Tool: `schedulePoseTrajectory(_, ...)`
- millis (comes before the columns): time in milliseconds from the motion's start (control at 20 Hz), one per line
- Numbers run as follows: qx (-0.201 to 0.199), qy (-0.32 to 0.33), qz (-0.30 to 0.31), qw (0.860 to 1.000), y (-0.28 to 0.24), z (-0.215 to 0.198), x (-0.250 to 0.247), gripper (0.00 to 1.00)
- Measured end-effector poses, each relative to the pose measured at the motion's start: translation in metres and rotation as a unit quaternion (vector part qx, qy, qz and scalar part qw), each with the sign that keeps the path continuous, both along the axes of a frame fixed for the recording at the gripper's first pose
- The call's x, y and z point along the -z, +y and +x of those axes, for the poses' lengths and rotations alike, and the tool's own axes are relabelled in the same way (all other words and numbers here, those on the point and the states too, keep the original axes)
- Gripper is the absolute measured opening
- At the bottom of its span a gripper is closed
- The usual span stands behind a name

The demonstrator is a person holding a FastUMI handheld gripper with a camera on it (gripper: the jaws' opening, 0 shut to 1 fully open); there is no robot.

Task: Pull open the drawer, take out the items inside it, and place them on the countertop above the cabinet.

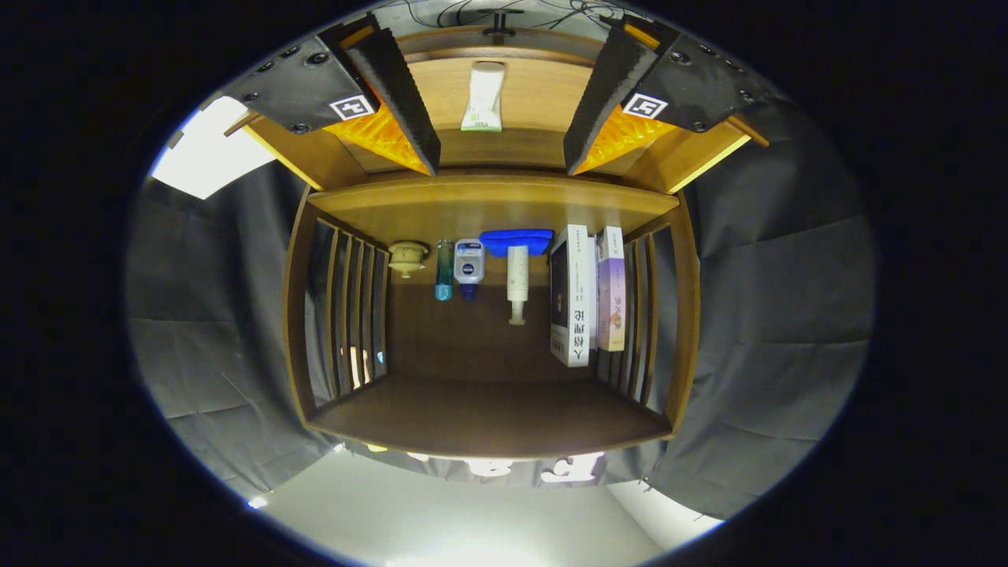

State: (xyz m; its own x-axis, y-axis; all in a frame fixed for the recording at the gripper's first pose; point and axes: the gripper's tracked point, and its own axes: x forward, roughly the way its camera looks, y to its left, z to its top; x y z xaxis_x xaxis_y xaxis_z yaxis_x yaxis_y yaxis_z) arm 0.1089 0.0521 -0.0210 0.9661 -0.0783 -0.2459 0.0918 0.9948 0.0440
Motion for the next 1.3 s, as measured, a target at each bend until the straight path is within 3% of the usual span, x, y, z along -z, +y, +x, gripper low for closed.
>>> schedulePoseTrajectory(350, 0.055, 0.176, 0.018, 0.983, -0.022, 0.042, 0.067, 1.00)
schedulePoseTrajectory(600, 0.075, 0.293, 0.041, 0.952, -0.038, 0.055, 0.109, 1.00)
schedulePoseTrajectory(800, 0.079, 0.395, 0.048, 0.914, -0.043, 0.044, 0.141, 1.00)
schedulePoseTrajectory(1200, 0.074, 0.479, 0.074, 0.871, -0.031, 0.033, 0.169, 0.92)
schedulePoseTrajectory(1300, 0.069, 0.485, 0.074, 0.869, -0.028, 0.031, 0.174, 0.82)
